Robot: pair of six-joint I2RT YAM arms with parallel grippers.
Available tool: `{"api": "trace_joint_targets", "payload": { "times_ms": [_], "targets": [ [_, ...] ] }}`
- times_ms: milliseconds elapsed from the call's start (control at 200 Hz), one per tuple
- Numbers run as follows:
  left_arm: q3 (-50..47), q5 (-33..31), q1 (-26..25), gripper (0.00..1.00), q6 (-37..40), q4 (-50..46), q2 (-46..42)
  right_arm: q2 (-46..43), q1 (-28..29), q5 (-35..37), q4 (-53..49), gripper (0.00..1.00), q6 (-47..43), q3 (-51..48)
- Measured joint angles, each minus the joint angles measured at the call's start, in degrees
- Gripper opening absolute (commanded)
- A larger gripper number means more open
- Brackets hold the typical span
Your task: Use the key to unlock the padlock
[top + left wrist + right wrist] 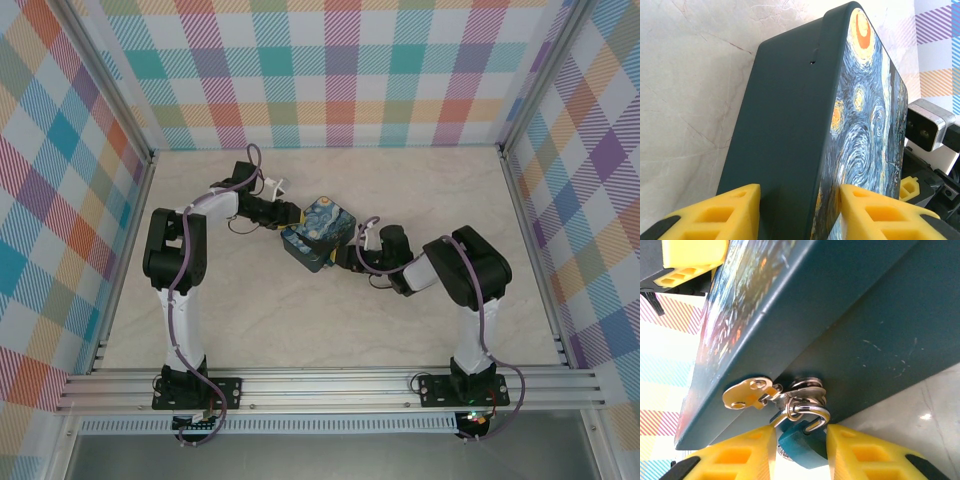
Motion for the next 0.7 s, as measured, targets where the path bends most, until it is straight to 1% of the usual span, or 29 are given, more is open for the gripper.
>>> {"api": "trace_joint_targets", "payload": {
  "times_ms": [75,250,465,570,630,700],
  "targets": [
    [-0.02,0.02,0.02,0.42,-0.13,0.04,0.0,0.0,0.0,0.0,-0.42,0.27,-0.13,0.0],
    [-0.07,-0.02,0.13,0.41,-0.15,0.46,0.0,0.5,0.0,0.07,-0.37,0.15,0.11,0.0],
    [-0.17,-0.24,0.2,0.41,-0.15,1.2,0.0,0.52,0.04,0.44,0.7,0.06,1.05,0.0],
    [-0.28,-0.28,0.2,0.41,-0.15,1.38,0.0,0.63,0.04,0.17,2.38,0.06,2.14,-0.02],
    [-0.35,-0.39,0.2,0.41,-0.15,1.46,-0.04,0.74,0.04,0.07,3.37,0.13,2.71,-0.13],
    [-0.39,-0.46,0.2,0.41,-0.15,1.51,-0.11,0.74,0.04,0.48,4.28,0.16,3.39,-0.63]
  ]
}}
